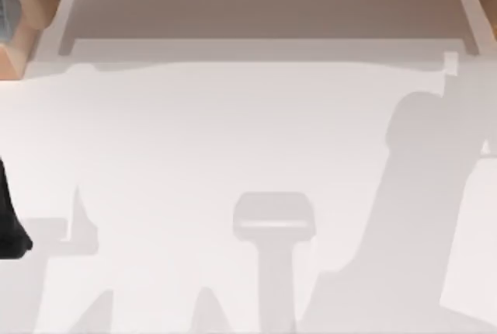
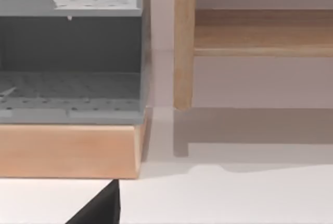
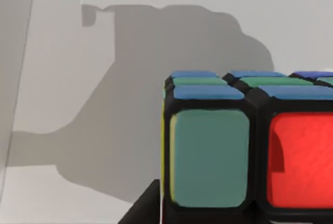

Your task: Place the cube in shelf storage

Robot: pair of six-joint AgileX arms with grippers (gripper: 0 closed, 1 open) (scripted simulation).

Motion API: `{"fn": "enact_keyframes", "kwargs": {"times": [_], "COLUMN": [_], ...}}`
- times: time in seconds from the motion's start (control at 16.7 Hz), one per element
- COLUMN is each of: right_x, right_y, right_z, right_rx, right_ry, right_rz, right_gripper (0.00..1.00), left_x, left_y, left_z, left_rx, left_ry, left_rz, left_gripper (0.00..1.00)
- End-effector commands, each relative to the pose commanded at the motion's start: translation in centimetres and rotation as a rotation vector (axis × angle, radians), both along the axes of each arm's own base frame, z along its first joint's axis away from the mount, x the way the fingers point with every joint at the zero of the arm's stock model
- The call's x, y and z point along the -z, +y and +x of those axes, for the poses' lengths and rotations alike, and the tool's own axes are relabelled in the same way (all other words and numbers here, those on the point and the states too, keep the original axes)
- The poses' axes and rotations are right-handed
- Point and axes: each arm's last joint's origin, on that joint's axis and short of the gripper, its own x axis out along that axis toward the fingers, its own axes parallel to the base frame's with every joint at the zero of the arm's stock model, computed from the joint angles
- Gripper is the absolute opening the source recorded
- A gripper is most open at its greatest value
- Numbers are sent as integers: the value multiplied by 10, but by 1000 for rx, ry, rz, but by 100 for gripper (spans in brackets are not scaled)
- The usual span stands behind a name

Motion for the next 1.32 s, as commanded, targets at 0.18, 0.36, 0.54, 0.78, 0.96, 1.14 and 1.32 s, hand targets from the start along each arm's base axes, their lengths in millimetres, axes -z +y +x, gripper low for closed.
{"fn": "enact_keyframes", "kwargs": {"times": [0.18, 0.36, 0.54, 0.78, 0.96, 1.14, 1.32], "right_x": [-1, -30, -83, -148, -182, -220, -252], "right_y": [-2, 11, 46, 132, 200, 257, 305], "right_z": [-1, -8, -23, -49, -66, -86, -105], "right_rx": [5, 5, -16, -123, -236, -348, -448], "right_ry": [-2, -40, -130, -300, -476, -714, -965], "right_rz": [2, -1, 3, 70, 156, 260, 381], "right_gripper": [0, 0, 0, 0, 0, 0, 0], "left_x": [0, 0, 0, 0, 0, 0, 0], "left_y": [0, 0, 0, 0, 0, 0, 0], "left_z": [0, 0, 0, 0, 0, 0, 0], "left_rx": [0, 0, 0, 0, 0, 0, 0], "left_ry": [0, 0, 0, 0, 0, 0, 0], "left_rz": [0, 0, 0, 0, 0, 0, 0], "left_gripper": [100, 100, 100, 100, 100, 100, 100]}}
